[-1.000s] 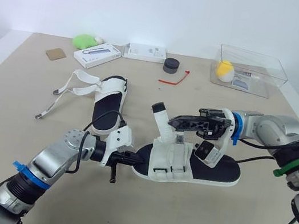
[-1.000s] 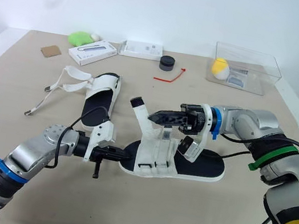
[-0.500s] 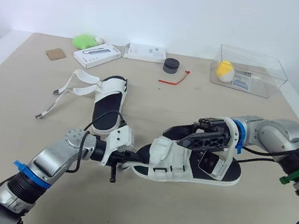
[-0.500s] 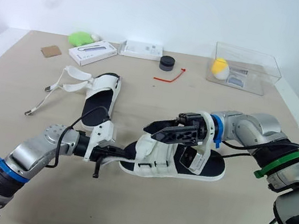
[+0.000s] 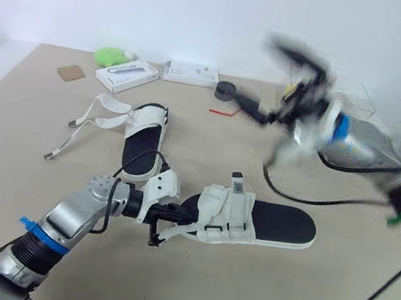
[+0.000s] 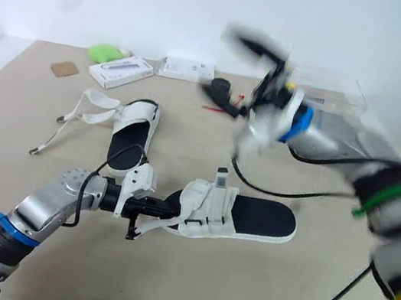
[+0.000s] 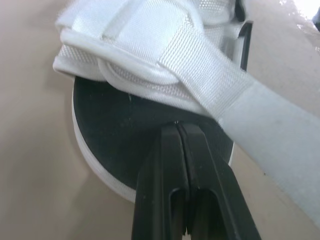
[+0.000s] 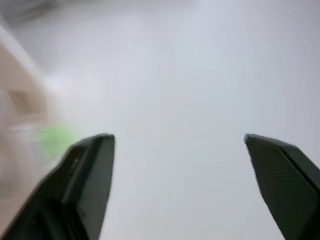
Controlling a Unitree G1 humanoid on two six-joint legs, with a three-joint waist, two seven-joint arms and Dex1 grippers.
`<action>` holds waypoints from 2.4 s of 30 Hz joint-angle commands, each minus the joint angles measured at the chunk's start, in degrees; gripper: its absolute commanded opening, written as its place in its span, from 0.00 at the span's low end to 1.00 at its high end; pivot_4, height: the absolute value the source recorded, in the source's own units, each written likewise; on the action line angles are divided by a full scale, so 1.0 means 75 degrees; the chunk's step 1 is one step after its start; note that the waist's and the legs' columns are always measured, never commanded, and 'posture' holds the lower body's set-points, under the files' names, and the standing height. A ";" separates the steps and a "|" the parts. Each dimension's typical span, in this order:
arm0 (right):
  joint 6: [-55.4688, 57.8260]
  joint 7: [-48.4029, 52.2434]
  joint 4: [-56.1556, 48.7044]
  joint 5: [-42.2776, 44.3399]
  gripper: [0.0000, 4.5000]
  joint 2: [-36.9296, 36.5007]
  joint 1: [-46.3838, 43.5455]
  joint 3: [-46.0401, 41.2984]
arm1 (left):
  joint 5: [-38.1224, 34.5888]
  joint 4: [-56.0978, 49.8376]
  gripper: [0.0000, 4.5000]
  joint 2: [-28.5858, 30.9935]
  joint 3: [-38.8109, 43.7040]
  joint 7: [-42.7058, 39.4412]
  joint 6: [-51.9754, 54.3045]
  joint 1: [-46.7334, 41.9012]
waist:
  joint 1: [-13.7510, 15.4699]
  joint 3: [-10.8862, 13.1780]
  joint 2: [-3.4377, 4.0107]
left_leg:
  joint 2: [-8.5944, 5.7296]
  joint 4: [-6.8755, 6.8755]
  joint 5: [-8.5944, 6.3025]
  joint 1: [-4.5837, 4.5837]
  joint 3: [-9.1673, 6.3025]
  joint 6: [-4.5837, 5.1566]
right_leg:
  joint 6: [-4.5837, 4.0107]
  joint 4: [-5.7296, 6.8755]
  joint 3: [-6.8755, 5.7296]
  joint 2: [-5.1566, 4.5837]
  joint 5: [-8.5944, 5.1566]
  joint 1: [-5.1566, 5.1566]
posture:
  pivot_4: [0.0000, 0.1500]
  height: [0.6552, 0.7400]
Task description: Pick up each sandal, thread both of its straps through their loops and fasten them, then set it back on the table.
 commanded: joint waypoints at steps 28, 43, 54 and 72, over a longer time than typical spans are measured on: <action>1.1377 -0.1184 -0.1521 0.8283 0.99 0.0509 0.3330 -0.2760 | 0.0106 -0.0291 0.00 0.0179 -0.0087 0.0039 0.0321 0.0443 | 0.0143 -0.0015 0.0110 | 0.0014 0.0002 -0.0015 -0.0143 -0.0034 0.0012 | 0.0020 0.0001 -0.0043 0.0124 -0.0067 -0.0125 | 1.00 1.00; 0.9642 -0.7735 -0.1823 0.8283 0.99 0.6444 0.4783 -0.5625 | 0.0113 -0.0307 0.00 0.0117 -0.0097 0.0067 0.0400 0.0441 | 0.0129 -0.0056 0.0049 | 0.0109 0.0013 0.0010 -0.0135 -0.0026 0.0045 | -0.0062 0.0017 0.0028 0.0258 -0.0001 -0.0150 | 1.00 1.00; 1.0460 -0.7643 -0.2019 0.8283 0.31 0.5853 0.5077 -0.6166 | 0.0143 -0.0288 0.00 0.0053 -0.0062 0.0091 0.0397 0.0451 | 0.0134 -0.0056 0.0057 | 0.0134 0.0013 0.0032 -0.0145 -0.0002 0.0046 | -0.0108 0.0010 0.0063 0.0287 0.0022 -0.0175 | 1.00 1.00; 1.2599 -0.2702 0.0688 0.8283 0.04 0.2873 0.1740 -0.4706 | 0.0233 -0.0177 0.00 -0.0064 -0.0085 0.0033 0.0303 0.0437 | 0.0149 -0.0053 0.0066 | 0.0119 -0.0004 0.0028 -0.0163 0.0051 0.0050 | -0.0076 -0.0023 0.0099 0.0272 0.0014 -0.0190 | 1.00 1.00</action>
